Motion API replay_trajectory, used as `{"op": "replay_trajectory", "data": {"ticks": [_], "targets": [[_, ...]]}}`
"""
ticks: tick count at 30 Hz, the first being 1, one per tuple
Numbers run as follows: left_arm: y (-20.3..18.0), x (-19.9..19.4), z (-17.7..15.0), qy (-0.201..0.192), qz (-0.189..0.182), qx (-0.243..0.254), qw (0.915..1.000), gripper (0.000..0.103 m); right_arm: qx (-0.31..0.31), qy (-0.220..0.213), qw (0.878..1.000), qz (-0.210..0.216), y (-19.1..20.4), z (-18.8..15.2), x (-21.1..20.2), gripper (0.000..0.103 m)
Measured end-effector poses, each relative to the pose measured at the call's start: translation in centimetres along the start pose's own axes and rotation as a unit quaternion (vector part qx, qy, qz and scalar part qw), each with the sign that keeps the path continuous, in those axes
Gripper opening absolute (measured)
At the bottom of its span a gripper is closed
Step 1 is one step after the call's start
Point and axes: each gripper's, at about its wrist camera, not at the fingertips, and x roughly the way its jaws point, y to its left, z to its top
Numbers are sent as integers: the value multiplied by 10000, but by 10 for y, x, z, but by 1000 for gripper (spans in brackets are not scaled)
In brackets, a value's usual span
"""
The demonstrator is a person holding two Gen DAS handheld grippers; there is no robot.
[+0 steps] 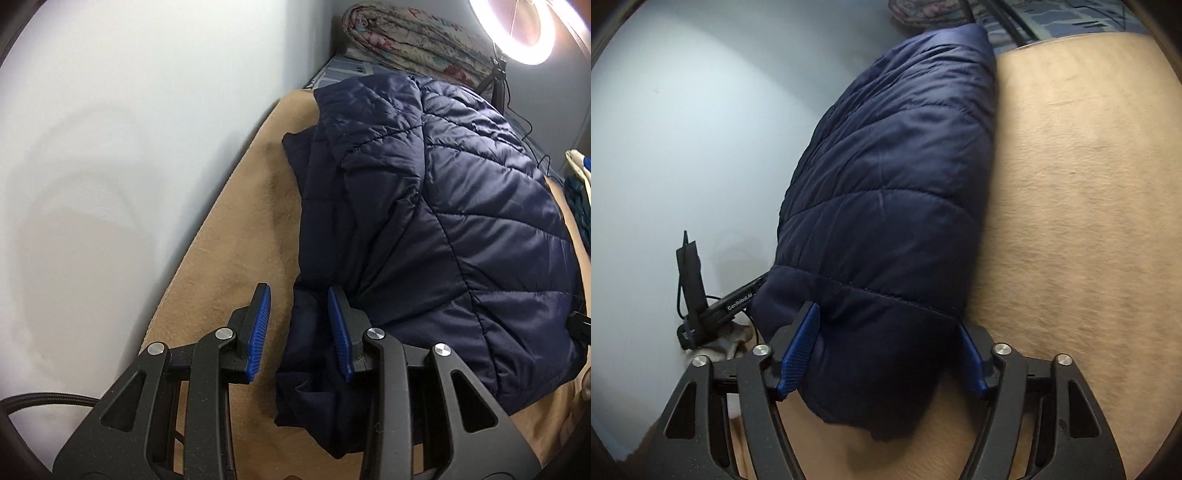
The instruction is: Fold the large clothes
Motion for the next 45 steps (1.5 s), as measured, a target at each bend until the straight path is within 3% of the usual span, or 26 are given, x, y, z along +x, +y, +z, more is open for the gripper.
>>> {"op": "replay_trajectory", "data": {"ticks": [1, 4, 7, 14, 22, 26, 29, 34, 37, 40, 45], "targets": [[-2, -1, 0, 12, 4, 54, 10000, 32, -43, 54, 10000, -61, 2, 2, 2, 44], [-9, -4, 1, 58, -50, 147, 9999, 30, -164, 164, 9994, -275, 9, 6, -4, 28], [-21, -4, 3, 100, -100, 299, 9995, 28, -377, 257, 9975, -536, 22, 8, -16, 22], [-46, -36, -22, 250, -562, 628, 9961, 27, -688, 531, 9908, -1040, 34, -5, -56, 19], [-110, -78, -79, 441, -1212, 1383, 9820, 27, -599, 664, 9846, -1502, 11, -55, -137, 18], [-132, -89, -96, 380, -1280, 1631, 9775, 27, -477, 591, 9834, -1646, 3, -78, -167, 18], [-137, -94, -102, 296, -1190, 1740, 9771, 28, -493, 663, 9822, -1687, 3, -86, -167, 18], [-116, -125, -94, 81, -1292, 1454, 9809, 28, -997, 737, 9760, -1790, 24, -77, -175, 24], [-100, -146, -77, -166, -1490, 1085, 9827, 27, -1420, 561, 9685, -1965, 37, -75, -194, 26], [-95, -155, -56, -280, -1727, 818, 9812, 28, -1678, 120, 9658, -1972, 51, -52, -198, 26], [-118, -138, -24, -380, -1795, 729, 9803, 27, -1967, -729, 9578, -1966, 67, 22, -166, 26]]}}
